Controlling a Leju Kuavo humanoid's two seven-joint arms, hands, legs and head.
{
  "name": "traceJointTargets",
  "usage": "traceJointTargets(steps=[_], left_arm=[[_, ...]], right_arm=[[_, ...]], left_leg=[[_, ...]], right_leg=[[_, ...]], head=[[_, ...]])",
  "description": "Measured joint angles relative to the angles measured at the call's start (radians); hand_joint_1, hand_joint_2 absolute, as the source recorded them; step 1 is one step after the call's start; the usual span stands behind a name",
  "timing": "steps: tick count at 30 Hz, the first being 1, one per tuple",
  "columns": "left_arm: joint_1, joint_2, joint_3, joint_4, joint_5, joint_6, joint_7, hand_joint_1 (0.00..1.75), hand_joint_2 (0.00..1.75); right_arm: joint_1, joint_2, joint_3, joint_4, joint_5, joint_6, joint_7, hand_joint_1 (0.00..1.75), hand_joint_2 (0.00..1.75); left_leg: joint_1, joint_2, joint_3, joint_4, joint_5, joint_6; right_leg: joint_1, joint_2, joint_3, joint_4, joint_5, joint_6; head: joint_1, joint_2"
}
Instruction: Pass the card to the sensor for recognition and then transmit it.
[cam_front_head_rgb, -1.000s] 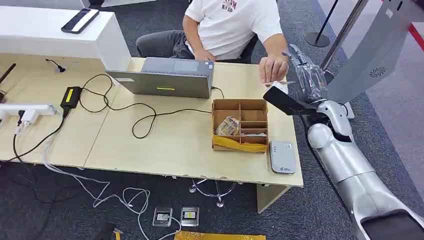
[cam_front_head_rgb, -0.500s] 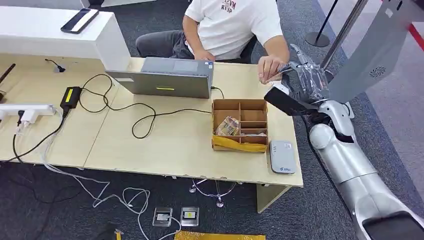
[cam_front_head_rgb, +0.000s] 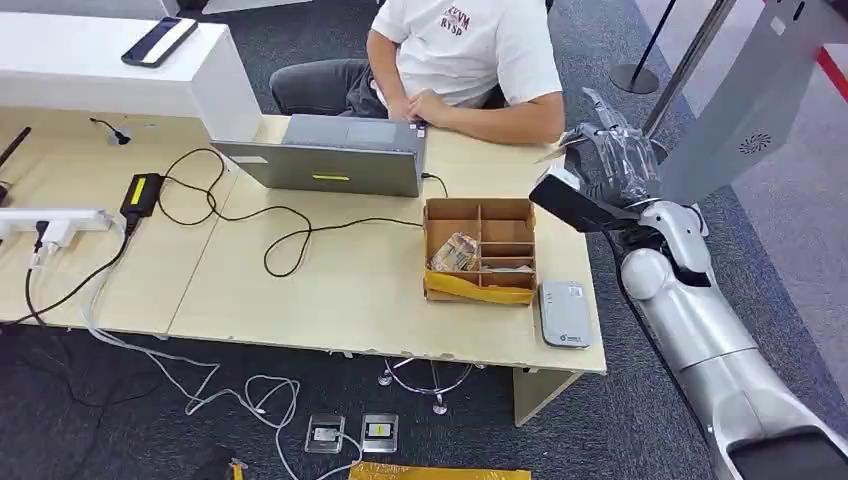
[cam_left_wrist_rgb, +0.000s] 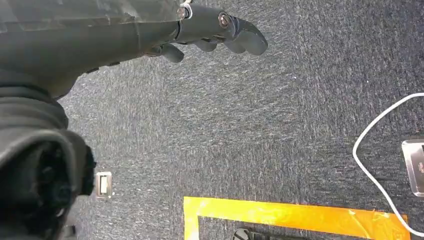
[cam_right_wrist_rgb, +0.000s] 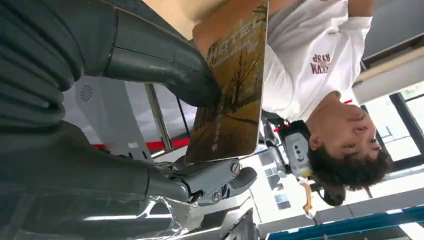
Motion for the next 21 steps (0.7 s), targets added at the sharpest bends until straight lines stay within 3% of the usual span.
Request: traceJointTargets(steps=[10,21], left_arm=[[0.000,0.000,0.000,0.000,0.005,0.000,-0.004,0.00,0.00],[0.006,0.000,0.000,0.000,0.043,0.020,0.007,0.00,0.00]], right_arm=[[0.011,-0.014,-0.011,-0.002,0.000,0.010,0.011,1.75,1.75],[0.099,-0.105,-0.097,-0.002,-0.083,0.003,-0.001,1.75,1.75]], left_leg=[[0.000,0.000,0.000,0.000,0.000,0.000],[0.000,0.000,0.000,0.000,-0.001,-0.001]], right_leg=[[0.000,0.000,0.000,0.000,0.000,0.000],[0.000,0.000,0.000,-0.001,0.000,0.000]], head=[[0.000,0.000],[0.000,0.000]])
